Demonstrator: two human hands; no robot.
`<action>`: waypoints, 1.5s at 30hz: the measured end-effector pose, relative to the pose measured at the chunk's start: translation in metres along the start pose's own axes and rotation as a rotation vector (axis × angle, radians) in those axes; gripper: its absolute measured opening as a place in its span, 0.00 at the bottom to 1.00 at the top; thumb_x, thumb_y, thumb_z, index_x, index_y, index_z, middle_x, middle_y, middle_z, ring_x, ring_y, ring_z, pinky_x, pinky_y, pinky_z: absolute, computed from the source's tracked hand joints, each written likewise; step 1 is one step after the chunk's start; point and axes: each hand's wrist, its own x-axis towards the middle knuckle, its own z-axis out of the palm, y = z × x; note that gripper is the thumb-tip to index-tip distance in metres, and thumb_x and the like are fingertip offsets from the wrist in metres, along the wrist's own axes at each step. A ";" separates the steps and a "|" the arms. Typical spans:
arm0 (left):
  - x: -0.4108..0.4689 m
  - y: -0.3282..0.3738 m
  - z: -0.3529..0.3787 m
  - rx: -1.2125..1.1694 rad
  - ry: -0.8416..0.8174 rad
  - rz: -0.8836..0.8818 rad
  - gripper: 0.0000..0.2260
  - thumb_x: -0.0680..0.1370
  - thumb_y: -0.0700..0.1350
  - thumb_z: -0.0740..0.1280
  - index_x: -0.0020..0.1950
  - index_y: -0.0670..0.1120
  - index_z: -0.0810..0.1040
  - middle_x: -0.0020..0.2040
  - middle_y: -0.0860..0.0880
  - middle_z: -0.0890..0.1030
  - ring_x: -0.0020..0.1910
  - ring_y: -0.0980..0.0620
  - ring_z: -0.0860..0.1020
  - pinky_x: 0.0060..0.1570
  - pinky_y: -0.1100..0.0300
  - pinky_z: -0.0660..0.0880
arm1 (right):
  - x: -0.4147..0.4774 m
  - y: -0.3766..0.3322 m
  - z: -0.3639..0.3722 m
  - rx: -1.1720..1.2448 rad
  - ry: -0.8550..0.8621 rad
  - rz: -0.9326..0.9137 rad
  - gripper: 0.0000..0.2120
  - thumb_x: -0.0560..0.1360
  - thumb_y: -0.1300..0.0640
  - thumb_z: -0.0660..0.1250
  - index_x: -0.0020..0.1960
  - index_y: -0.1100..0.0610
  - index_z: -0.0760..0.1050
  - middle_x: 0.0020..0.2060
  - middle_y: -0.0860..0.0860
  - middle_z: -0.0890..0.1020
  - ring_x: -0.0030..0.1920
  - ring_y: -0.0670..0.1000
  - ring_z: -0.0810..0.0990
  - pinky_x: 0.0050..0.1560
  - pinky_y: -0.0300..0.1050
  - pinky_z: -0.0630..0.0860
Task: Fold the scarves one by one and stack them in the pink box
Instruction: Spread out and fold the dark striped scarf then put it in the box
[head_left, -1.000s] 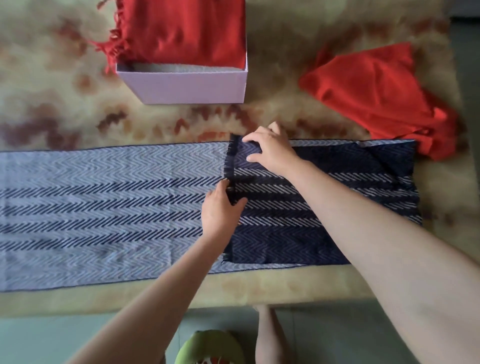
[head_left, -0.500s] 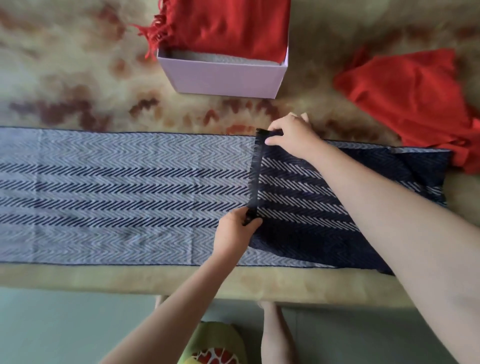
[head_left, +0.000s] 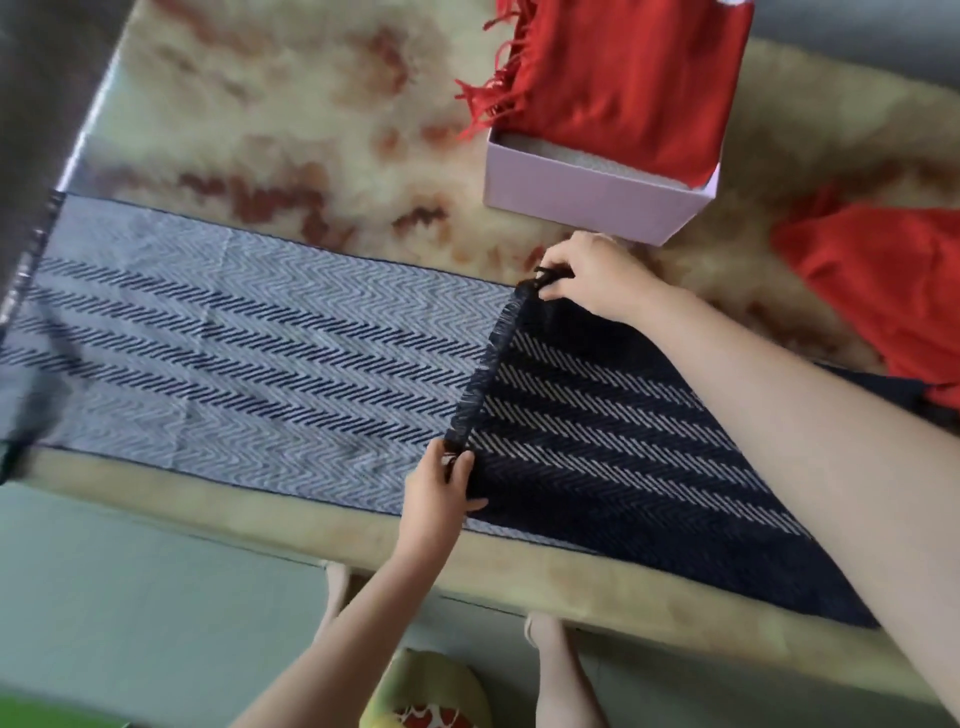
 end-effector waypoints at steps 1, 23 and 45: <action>0.003 -0.002 -0.015 0.016 0.004 0.006 0.04 0.81 0.41 0.61 0.51 0.41 0.70 0.48 0.44 0.74 0.44 0.53 0.77 0.39 0.55 0.82 | 0.010 -0.015 0.004 -0.014 0.003 -0.015 0.08 0.71 0.54 0.72 0.50 0.52 0.80 0.45 0.52 0.76 0.56 0.57 0.72 0.54 0.44 0.64; 0.070 -0.031 -0.317 0.002 0.358 0.015 0.04 0.77 0.42 0.68 0.48 0.41 0.78 0.44 0.46 0.80 0.40 0.50 0.82 0.34 0.63 0.80 | 0.171 -0.326 0.113 0.047 0.109 -0.246 0.13 0.74 0.53 0.69 0.57 0.54 0.80 0.55 0.54 0.82 0.59 0.58 0.74 0.57 0.43 0.65; 0.112 -0.029 -0.440 -0.015 0.564 0.016 0.05 0.77 0.41 0.68 0.46 0.39 0.79 0.43 0.44 0.81 0.40 0.49 0.82 0.30 0.71 0.75 | 0.270 -0.438 0.155 0.073 0.107 -0.227 0.14 0.71 0.48 0.72 0.52 0.56 0.82 0.51 0.52 0.83 0.55 0.54 0.78 0.63 0.47 0.66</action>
